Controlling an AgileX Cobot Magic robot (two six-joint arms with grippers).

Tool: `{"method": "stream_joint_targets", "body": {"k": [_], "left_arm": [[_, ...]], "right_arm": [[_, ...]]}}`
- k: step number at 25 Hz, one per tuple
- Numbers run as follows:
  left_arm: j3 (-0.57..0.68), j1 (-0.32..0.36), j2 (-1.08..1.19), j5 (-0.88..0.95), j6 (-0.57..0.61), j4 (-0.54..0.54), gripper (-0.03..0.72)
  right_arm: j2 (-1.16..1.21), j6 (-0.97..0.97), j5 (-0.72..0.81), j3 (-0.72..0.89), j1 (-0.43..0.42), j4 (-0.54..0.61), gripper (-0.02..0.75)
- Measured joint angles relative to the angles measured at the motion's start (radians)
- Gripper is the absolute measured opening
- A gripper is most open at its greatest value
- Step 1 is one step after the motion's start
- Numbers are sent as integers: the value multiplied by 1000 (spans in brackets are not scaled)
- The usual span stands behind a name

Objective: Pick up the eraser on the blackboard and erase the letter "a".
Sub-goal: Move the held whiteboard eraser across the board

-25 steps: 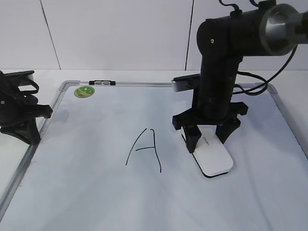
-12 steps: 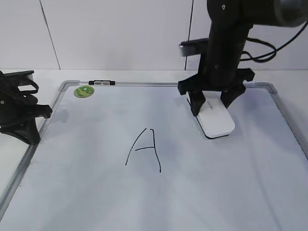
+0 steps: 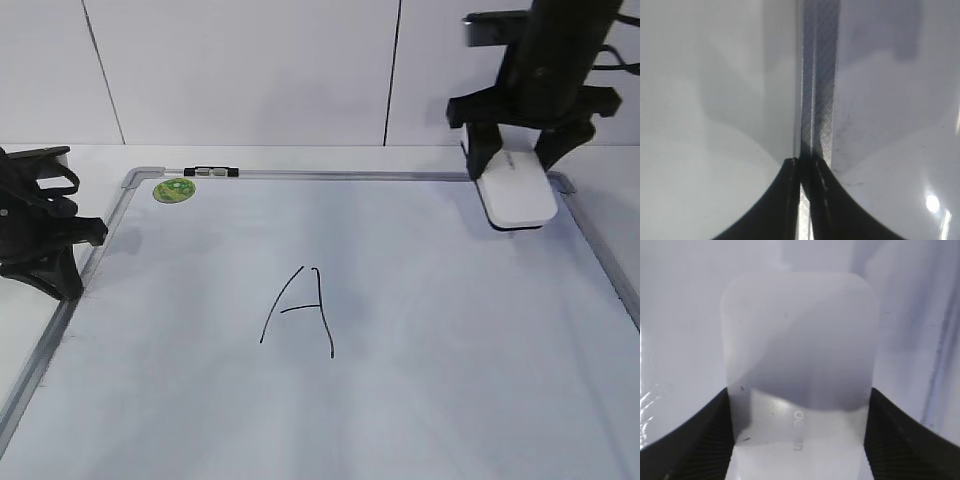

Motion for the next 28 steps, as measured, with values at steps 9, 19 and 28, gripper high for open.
{"method": "stream_joint_targets", "body": {"k": [9, 19, 28], "left_arm": [[0, 0, 0, 0, 0, -3, 30], [0, 0, 0, 0, 0, -4, 31], [0, 0, 0, 0, 0, -4, 34]], "right_arm": [[-55, 0, 3, 27, -136, 12, 541], [-59, -11, 6, 198, -150, 12, 541], [-59, -15, 0, 267, -150, -16, 541]]}}
